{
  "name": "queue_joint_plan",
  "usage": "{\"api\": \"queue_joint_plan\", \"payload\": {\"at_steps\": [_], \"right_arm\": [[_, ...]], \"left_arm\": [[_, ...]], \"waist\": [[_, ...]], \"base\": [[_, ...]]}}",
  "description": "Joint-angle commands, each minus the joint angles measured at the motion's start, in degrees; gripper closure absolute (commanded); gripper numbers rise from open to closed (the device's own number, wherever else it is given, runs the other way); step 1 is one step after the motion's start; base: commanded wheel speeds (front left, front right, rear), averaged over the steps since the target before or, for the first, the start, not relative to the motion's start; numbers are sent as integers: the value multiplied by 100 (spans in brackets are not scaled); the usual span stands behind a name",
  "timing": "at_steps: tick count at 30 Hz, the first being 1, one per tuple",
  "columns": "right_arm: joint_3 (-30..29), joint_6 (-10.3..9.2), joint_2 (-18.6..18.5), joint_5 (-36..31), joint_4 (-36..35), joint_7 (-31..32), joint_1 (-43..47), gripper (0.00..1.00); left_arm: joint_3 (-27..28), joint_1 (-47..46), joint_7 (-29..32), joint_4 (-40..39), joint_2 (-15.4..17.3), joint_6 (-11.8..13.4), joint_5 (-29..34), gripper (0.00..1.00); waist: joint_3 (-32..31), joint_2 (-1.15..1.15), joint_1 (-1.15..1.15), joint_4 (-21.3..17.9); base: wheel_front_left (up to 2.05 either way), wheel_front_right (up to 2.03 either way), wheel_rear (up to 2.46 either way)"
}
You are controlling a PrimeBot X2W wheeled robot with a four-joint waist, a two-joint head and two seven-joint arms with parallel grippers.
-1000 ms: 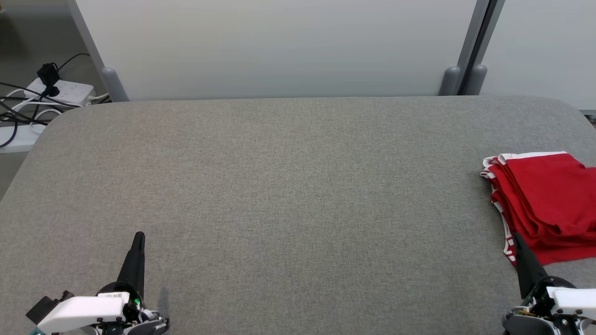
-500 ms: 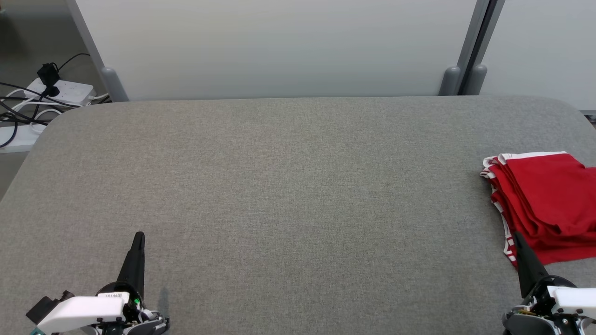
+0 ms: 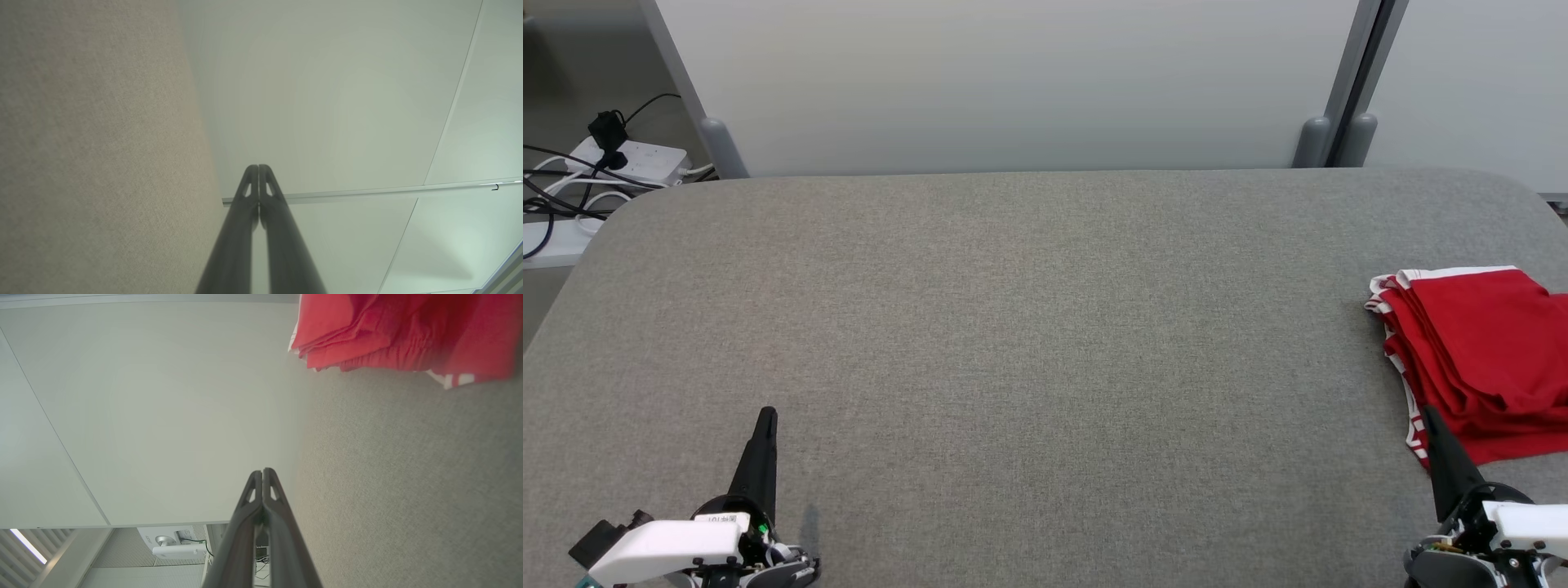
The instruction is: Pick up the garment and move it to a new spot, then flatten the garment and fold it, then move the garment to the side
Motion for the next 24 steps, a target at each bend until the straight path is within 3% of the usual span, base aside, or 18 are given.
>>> {"api": "queue_joint_plan", "payload": {"at_steps": [1,24], "right_arm": [[101,2,-80,-12,-152,59,-253,100],[82,2,-67,-28,-151,74,-255,100]], "left_arm": [[192,-331,31,-129,48,-46,-25,100],[196,-331,35,-129,46,-46,-22,100]], "waist": [[0,0,0,0],[0,0,0,0]], "base": [[0,0,0],[0,0,0]]}}
